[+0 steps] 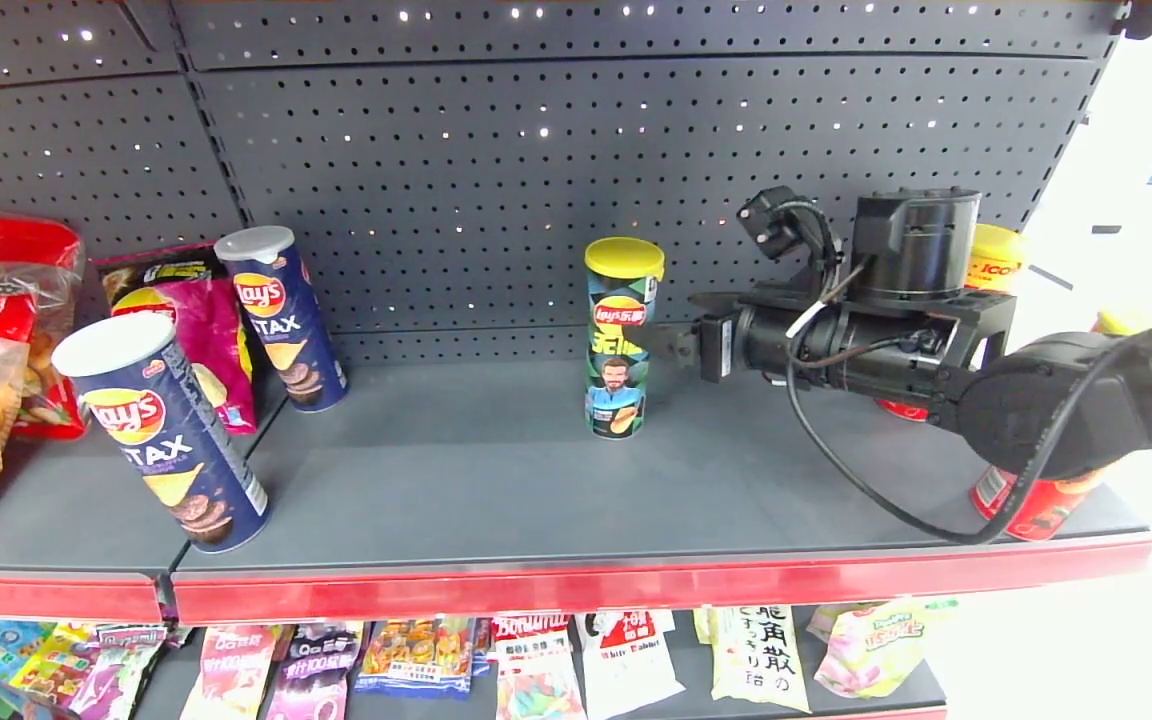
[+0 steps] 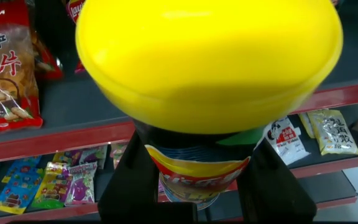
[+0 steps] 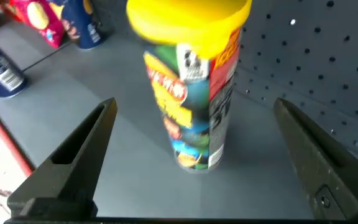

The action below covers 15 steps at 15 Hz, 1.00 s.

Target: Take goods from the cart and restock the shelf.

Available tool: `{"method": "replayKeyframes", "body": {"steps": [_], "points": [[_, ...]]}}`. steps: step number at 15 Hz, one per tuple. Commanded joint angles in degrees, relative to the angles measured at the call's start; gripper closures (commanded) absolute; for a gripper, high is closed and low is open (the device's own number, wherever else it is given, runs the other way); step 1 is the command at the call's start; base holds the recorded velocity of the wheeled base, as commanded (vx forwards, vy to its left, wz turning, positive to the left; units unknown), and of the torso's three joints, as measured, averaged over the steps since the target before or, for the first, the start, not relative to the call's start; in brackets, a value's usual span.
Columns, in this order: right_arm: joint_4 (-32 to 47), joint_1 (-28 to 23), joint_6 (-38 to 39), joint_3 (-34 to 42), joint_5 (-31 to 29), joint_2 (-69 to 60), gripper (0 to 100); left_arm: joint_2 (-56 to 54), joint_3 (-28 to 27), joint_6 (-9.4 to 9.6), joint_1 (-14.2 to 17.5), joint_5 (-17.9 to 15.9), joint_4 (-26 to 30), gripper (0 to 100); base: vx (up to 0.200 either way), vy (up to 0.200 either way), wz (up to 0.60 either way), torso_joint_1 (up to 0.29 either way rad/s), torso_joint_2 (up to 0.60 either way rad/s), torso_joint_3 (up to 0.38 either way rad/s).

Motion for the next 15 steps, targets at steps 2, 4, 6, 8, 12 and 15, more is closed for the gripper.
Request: {"method": "replayKeyframes", "body": {"steps": [2,4,6,8,12,15], "points": [[0.0,-0.2,-0.2,-2.1,0.0,2.3,0,0.1,0.0,0.04,0.0,0.1,0.0,100,0.0,0.0,0.0,0.0,0.0,0.0],[0.0,-0.1,-0.2,-3.3,-0.1,3.5,0,0.1,0.0,0.04,0.1,0.1,0.0,100,0.0,0.0,0.0,0.0,0.0,0.0],[0.0,-0.1,-0.3,-5.1,-0.1,4.8,0,0.1,0.0,0.13,0.0,0.1,0.0,100,0.0,0.0,0.0,0.0,0.0,0.0],[0.0,-0.2,-0.3,-7.1,-0.9,6.2,0,0.1,0.0,0.13,0.0,0.4,0.0,100,0.0,0.0,0.0,0.0,0.0,0.0],[0.0,0.0,-0.4,-8.9,-1.0,8.0,0,0.1,0.0,0.13,0.1,0.4,0.0,100,0.0,0.0,0.0,0.0,0.0,0.0],[0.0,0.1,-0.4,-10.9,-1.2,9.3,0,0.1,0.0,0.13,0.1,0.4,0.0,100,0.0,0.0,0.0,0.0,0.0,0.0]]}}
